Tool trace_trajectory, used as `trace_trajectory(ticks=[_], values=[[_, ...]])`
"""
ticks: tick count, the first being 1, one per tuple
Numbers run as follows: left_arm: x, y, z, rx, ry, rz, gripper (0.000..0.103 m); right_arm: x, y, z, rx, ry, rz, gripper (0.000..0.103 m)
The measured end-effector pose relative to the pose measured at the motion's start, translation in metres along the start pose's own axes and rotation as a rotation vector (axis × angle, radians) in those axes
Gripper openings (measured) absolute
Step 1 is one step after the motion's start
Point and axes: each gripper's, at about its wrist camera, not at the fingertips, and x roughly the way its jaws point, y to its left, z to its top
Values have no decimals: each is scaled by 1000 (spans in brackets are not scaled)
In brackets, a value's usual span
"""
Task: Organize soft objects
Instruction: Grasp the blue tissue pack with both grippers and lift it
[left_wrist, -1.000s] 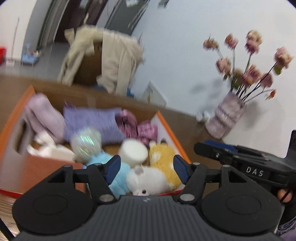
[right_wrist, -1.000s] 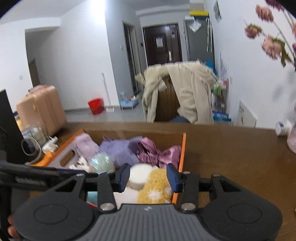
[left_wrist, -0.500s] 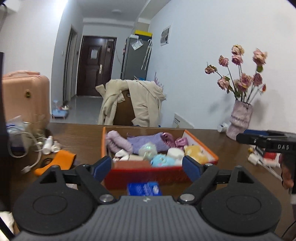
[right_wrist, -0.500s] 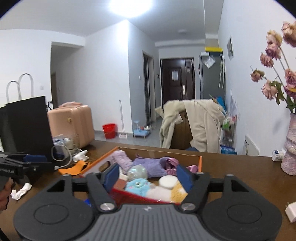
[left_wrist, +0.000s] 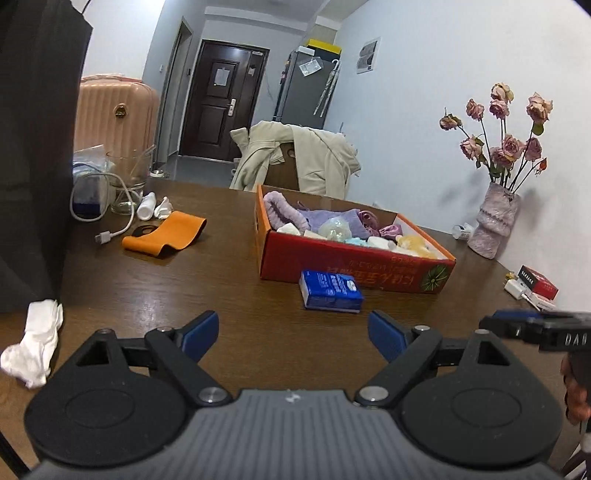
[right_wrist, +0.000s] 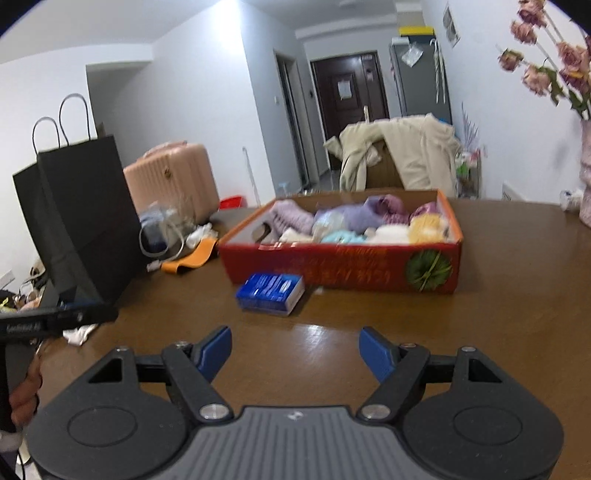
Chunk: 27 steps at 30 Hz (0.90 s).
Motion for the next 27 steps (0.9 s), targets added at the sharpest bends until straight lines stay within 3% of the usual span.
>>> trace_trajectory(ticks=[5, 11, 14, 17, 19, 20, 22, 24, 27], values=[[33, -1, 18, 34, 25, -48, 88, 16, 3, 2, 103, 128, 65, 75], [117, 0, 40, 26, 132, -75, 69, 59, -3, 18, 122, 93, 6, 74], [150, -1, 45, 41, 170, -66, 61, 94, -4, 27, 118, 85, -26, 67], [178, 4, 47, 8, 213, -122, 54, 129, -6, 37, 124, 64, -14, 64], [195, 8, 46, -12, 257, -142, 32, 153, -8, 42, 150, 71, 6, 51], [200, 10, 45, -12, 269, -136, 28, 164, -9, 44, 163, 77, 12, 46], [204, 19, 40, -48, 257, -160, 25, 183, -9, 45, 166, 99, 32, 23], [207, 30, 36, -129, 262, -200, 20, 192, -10, 41, 167, 83, 36, 23], [207, 34, 34, -146, 257, -220, 20, 193, -11, 38, 163, 75, 49, 21]])
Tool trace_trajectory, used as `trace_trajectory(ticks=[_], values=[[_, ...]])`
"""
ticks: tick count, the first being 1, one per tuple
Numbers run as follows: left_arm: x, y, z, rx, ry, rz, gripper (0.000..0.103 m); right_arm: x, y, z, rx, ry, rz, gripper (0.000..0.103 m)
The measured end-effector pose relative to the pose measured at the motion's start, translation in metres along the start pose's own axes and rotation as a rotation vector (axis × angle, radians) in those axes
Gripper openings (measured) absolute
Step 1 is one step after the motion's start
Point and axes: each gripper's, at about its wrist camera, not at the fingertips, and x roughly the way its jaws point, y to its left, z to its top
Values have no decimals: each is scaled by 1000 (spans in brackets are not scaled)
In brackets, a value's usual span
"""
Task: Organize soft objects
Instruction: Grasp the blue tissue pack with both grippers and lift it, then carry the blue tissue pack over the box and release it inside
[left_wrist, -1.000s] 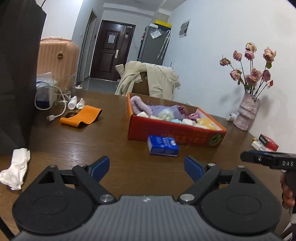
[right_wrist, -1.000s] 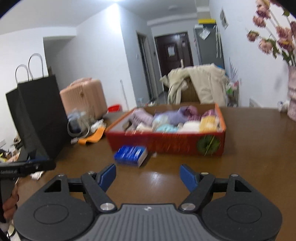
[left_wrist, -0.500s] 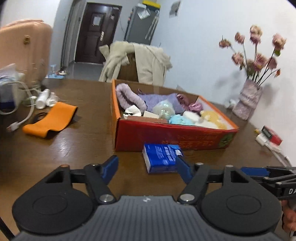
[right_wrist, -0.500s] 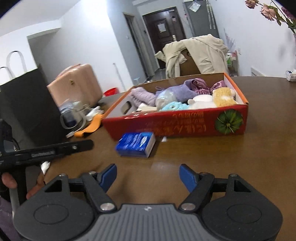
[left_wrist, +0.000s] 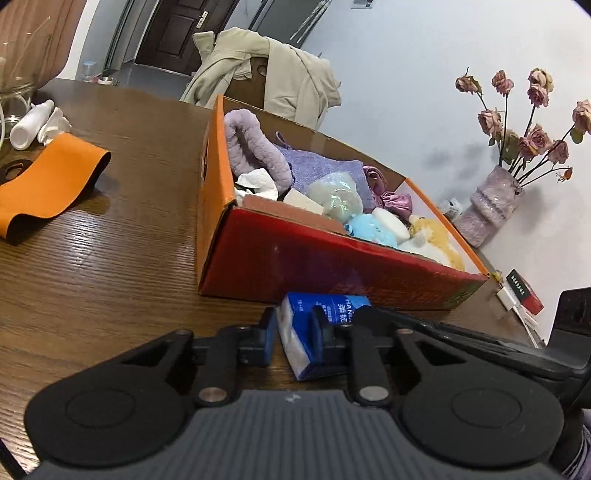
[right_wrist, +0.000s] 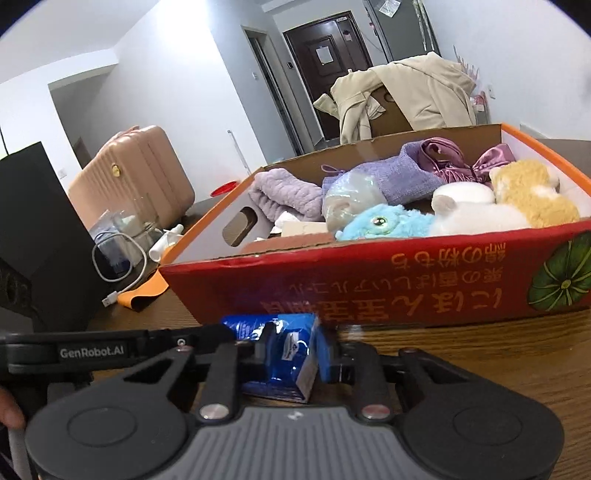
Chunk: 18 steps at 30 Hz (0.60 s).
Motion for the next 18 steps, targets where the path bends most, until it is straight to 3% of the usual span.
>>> trace_trajectory(ticks=[4, 7, 10, 18], values=[[0, 0, -5, 6, -21, -13, 22, 0, -5, -3, -7, -6, 20, 21], [0, 1, -7, -4, -28, -9, 31, 1, -8, -4, 6, -8, 36, 22], [0, 1, -8, -3, -29, -20, 31, 3, -14, -4, 44, 2, 45, 30], [1, -5, -10, 23, -25, -29, 27, 4, -12, -5, 29, -4, 60, 26]])
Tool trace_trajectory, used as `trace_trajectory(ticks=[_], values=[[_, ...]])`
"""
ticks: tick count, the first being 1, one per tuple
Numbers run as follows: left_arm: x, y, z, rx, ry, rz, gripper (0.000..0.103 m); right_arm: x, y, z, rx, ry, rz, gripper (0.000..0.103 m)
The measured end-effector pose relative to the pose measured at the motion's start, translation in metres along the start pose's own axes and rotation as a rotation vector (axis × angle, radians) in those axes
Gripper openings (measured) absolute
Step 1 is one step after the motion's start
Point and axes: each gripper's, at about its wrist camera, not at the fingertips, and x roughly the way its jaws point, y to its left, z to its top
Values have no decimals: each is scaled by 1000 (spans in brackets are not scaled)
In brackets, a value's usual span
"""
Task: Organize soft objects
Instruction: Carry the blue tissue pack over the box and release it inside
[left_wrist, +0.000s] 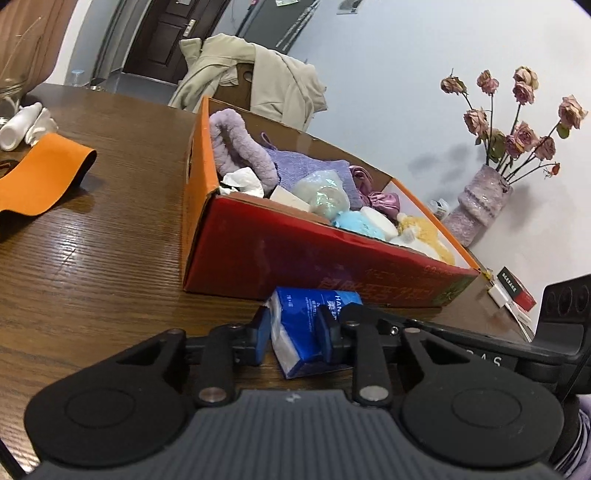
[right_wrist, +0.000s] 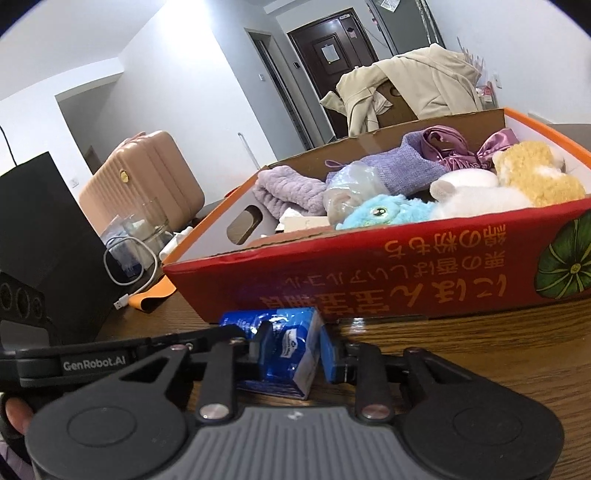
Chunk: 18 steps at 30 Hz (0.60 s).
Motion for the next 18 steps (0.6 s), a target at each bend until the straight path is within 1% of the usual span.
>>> trace_trajectory(ticks=[3, 5, 6, 9, 10, 12, 14, 18], values=[[-4, -7, -5, -2, -13, 25, 25, -2, 2, -1, 3, -3, 1, 25], [-17, -20, -17, 24, -17, 42, 24, -10, 9, -4, 10, 15, -24, 24], [-25, -29, -27, 44, -22, 42, 24, -20, 17, -9, -5, 22, -51, 24], [-55, -54, -59, 70, -41, 39, 25, -64, 47, -41, -115, -38, -131, 24], [-65, -60, -68, 63, -56, 34, 25, -80, 54, -52, -134, -54, -143, 24], [-83, -68, -80, 20, -89, 3, 25, -105, 62, -64, -154, -71, -142, 23], [-91, -77, -82, 7, -119, -28, 25, -127, 64, -64, -161, -98, -139, 22], [-91, -99, -63, 57, -149, -64, 25, -154, 62, -53, -165, -178, -163, 22]])
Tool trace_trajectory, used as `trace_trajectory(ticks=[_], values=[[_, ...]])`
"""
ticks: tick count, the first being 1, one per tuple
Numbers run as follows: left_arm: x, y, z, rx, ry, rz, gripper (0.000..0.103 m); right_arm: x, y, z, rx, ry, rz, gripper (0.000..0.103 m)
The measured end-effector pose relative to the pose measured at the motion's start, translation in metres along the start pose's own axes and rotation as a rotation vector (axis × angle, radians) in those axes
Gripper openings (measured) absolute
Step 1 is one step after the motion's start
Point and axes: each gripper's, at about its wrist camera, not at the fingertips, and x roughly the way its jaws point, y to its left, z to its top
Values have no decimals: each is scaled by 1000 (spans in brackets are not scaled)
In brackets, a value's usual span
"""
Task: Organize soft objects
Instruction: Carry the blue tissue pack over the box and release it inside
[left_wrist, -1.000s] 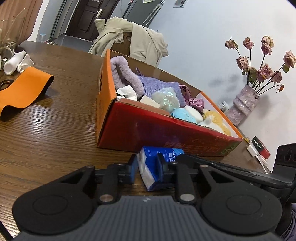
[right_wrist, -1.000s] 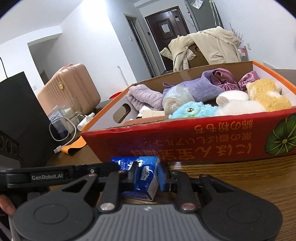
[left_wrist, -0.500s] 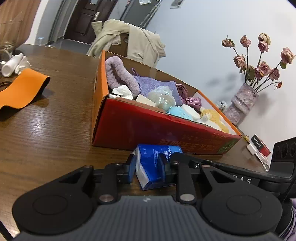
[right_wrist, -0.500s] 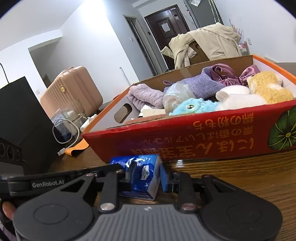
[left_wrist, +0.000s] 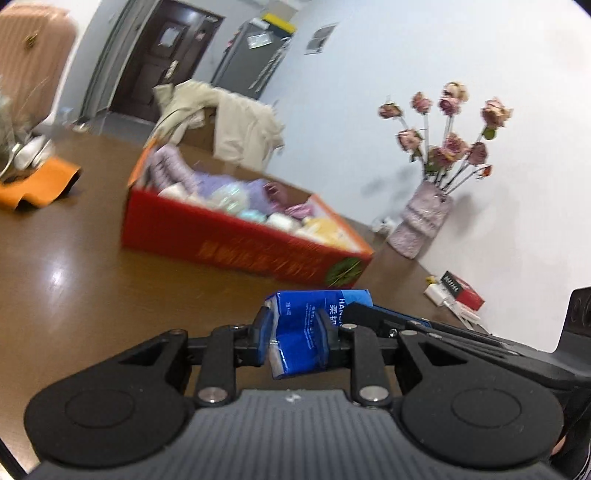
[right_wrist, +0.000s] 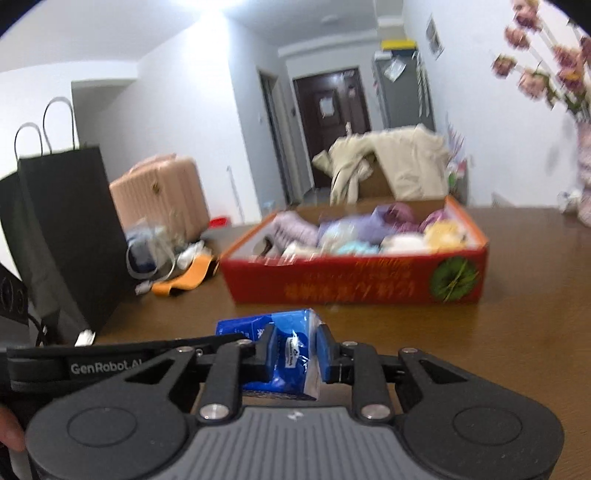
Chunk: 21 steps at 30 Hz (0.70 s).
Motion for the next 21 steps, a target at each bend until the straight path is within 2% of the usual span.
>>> trace_trajectory(ticks=[4, 6, 10, 13, 16, 19, 21], values=[[16, -17, 27, 49, -26, -57, 25, -10, -19, 28, 14, -59, -17, 22], [31, -27, 52, 86, -42, -78, 25, -9, -31, 49, 3, -97, -26, 22], [78, -33, 102, 107, -49, -96, 25, 18, -55, 98, -29, -135, -52, 22], [125, -20, 135, 70, -23, -84, 25, 60, -76, 135, -30, -103, -55, 22], [175, 4, 158, 22, 54, -57, 25, 116, -96, 160, -16, -24, -57, 22], [213, 30, 166, -3, 127, -6, 25, 170, -107, 169, -11, 61, -59, 22], [237, 49, 165, 20, 202, 45, 25, 203, -105, 169, -47, 104, -68, 21]])
